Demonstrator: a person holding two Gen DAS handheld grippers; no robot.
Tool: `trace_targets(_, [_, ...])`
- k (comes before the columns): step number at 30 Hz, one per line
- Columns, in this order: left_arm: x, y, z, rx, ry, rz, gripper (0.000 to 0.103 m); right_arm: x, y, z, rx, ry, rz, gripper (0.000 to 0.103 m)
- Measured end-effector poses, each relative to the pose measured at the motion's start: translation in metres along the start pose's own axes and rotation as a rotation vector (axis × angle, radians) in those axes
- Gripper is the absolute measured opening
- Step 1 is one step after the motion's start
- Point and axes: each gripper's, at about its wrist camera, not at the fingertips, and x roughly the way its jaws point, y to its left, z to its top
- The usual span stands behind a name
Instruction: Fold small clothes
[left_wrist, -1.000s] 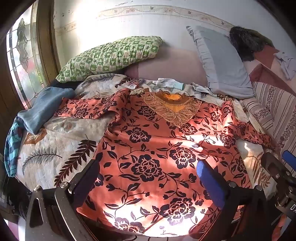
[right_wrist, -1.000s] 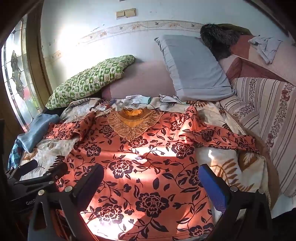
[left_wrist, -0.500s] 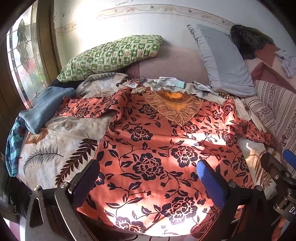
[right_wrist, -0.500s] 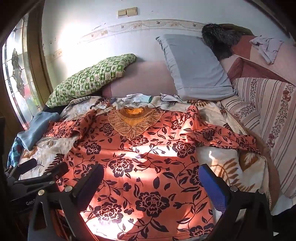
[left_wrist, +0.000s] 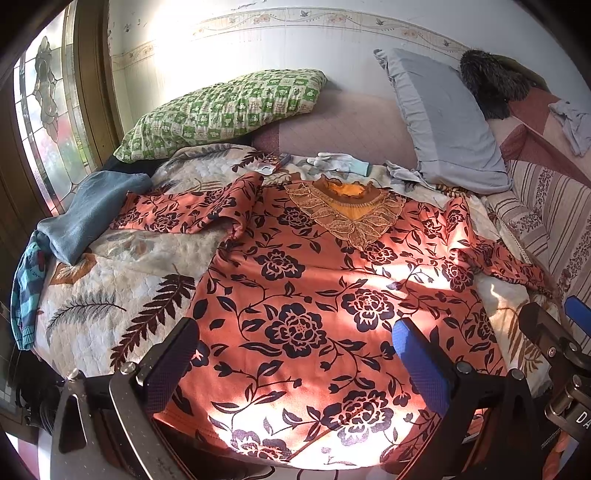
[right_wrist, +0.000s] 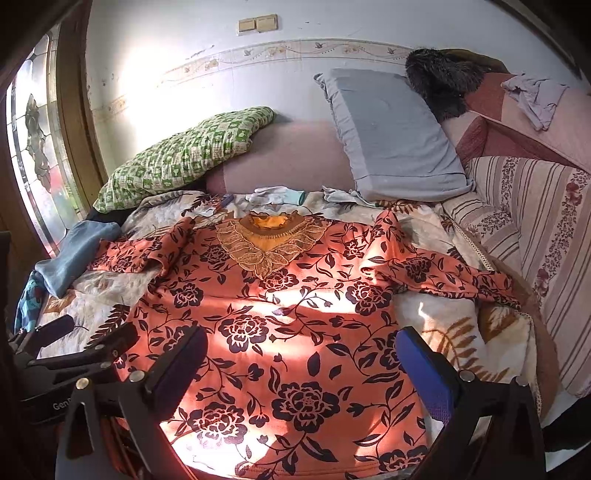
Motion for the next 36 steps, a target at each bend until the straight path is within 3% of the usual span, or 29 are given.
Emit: trace_targets(36, [-0.0019, 0.0032, 0.0002, -0.009, 0.005, -0.002, 0.103, -0.0028, 0.0018, 0.0036, -0.007, -0.004, -0.003, 0.103])
